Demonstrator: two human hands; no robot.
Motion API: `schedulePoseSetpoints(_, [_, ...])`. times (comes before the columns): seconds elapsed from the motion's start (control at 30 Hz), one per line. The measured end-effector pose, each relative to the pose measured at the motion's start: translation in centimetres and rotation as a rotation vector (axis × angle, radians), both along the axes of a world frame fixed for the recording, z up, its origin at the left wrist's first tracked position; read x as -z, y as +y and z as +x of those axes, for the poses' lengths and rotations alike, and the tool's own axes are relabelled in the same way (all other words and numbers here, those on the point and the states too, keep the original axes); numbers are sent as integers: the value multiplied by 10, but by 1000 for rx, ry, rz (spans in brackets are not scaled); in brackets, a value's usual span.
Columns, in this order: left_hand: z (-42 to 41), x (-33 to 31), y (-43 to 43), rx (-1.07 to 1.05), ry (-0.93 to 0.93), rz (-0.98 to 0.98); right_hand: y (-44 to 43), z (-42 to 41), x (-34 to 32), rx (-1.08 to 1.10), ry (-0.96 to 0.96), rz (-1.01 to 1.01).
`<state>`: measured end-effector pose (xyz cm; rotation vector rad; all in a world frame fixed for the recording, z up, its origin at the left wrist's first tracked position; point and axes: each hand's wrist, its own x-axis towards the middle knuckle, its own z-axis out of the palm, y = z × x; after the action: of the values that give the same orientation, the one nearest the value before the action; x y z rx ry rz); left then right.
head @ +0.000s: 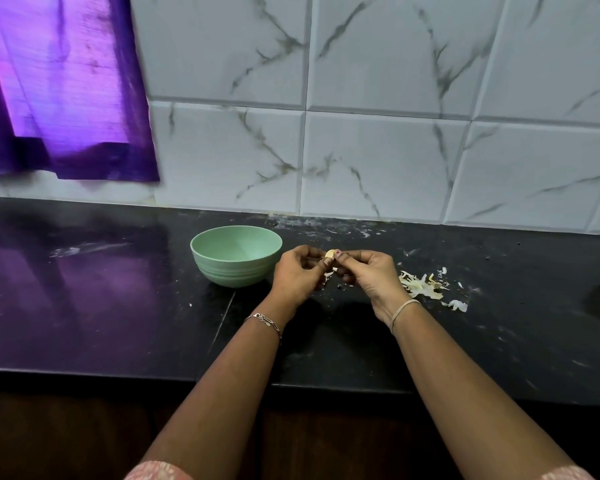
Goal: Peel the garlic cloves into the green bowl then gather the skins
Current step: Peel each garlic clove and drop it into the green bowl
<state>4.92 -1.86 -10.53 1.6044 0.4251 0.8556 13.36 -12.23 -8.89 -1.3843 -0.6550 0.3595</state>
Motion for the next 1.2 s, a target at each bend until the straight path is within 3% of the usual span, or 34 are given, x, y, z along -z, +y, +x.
schedulePoseSetpoints(0.43, [0, 0, -3, 16, 51, 28, 2, 2, 2, 120, -98, -44])
schedulePoseSetpoints(0.6, [-1, -2, -3, 2, 62, 55, 2, 4, 1, 28, 46, 6])
schedulePoseSetpoints(0.8, [2, 2, 1, -131, 177, 269, 1, 6, 2, -22, 115, -3])
schedulePoseSetpoints(0.97, [0, 3, 0, -235, 256, 476, 0, 2, 2, 6, 18, -62])
schedulePoseSetpoints(1.2, [0, 3, 0, -245, 280, 506, -1, 0, 2, 113, -200, -106])
